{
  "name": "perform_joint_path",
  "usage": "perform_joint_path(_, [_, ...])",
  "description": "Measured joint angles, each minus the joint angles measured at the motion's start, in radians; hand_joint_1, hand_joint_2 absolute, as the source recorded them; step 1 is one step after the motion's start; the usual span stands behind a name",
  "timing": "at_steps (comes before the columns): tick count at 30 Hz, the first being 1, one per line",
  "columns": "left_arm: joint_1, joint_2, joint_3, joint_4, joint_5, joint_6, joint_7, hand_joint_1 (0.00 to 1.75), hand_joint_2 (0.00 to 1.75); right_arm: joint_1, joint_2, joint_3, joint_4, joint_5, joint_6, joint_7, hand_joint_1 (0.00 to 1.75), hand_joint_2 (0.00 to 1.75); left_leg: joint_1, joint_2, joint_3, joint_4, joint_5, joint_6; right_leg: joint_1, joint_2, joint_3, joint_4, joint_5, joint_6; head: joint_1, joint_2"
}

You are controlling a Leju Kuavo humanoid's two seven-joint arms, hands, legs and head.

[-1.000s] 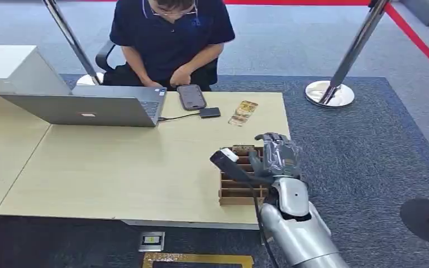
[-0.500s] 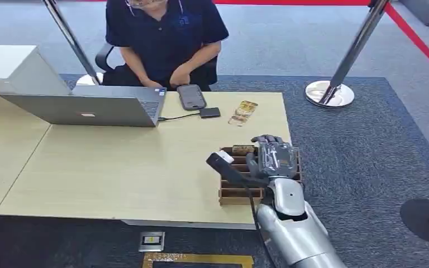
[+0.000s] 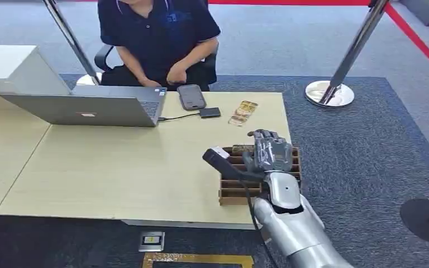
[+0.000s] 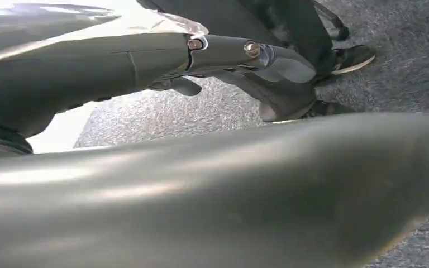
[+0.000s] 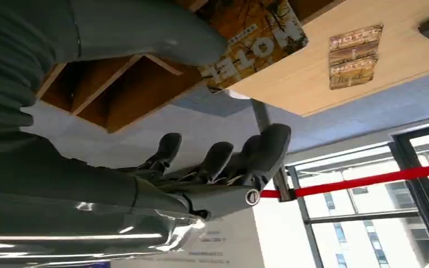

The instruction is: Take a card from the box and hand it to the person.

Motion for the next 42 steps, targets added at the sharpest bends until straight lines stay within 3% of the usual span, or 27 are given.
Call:
perform_joint_path(17, [-0.001,0.001,0.0,0.001,0.006,0.0,-0.003,0.0,0.0,-0.044,0.01,0.0,0.1,0.002,-0.012,0.001,0.91,1.75,0.0,0.0,0.0,0.0,0.0,0.0,0.0,0.0,0.0,0.0,0.0,0.0,0.0,0.0])
perform_joint_path(19, [-0.001,0.001,0.0,0.001,0.006,0.0,-0.003,0.0,0.0,-0.044,0.01,0.0,0.105,0.002,-0.013,0.001,1.1,1.75,0.0,0.0,0.0,0.0,0.0,0.0,0.0,0.0,0.0,0.0,0.0,0.0,0.0,0.0])
perform_joint_path(37, [-0.001,0.001,0.0,0.003,0.0,0.0,-0.008,0.0,0.0,-0.054,0.011,0.0,0.127,0.009,-0.027,0.008,1.08,1.75,0.0,0.0,0.002,0.0,0.0,0.0,0.0,0.0,0.001,0.0,0.0,0.0,0.0,0.0])
perform_joint_path(42, [-0.001,0.001,0.0,0.004,-0.001,0.0,-0.009,0.0,0.0,-0.054,0.011,0.0,0.129,0.011,-0.032,0.008,1.22,1.75,0.0,0.0,0.002,0.0,0.0,0.0,0.0,0.0,0.001,0.0,0.0,0.0,0.0,0.0])
